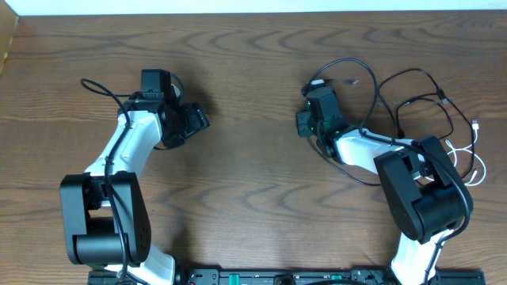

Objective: Untangle cables

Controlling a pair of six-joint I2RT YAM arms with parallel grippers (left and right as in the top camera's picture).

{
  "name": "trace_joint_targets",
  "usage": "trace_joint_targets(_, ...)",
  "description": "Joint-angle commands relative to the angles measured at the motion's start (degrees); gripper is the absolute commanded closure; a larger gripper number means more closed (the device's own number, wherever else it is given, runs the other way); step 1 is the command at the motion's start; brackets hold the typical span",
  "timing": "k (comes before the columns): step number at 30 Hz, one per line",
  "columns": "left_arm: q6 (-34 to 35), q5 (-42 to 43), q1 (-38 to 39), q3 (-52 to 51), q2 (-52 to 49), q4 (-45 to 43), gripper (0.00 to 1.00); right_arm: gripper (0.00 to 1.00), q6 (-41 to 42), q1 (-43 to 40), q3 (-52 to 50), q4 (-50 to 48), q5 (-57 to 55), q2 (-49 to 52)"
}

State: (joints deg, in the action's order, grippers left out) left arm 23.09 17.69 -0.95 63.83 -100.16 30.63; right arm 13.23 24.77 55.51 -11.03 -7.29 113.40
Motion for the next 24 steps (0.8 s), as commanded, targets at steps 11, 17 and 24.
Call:
trace_joint_targets(11, -0.31, -0.37, 0.02, 0.02, -0.57, 0.09, 0.23, 0.99, -13.99, -0.59, -0.48, 7.23, -42.29, -13.88)
trace_joint_targets(17, -0.33, -0.39, 0.02, 0.02, -0.57, 0.09, 0.23, 0.99, -20.90, -3.61, -0.50, 8.46, -49.83, -22.14)
trace_joint_targets(24, -0.33, -0.39, 0.02, 0.02, -0.57, 0.09, 0.23, 0.99, -18.49, -11.80, -0.50, 15.74, -49.94, -24.50)
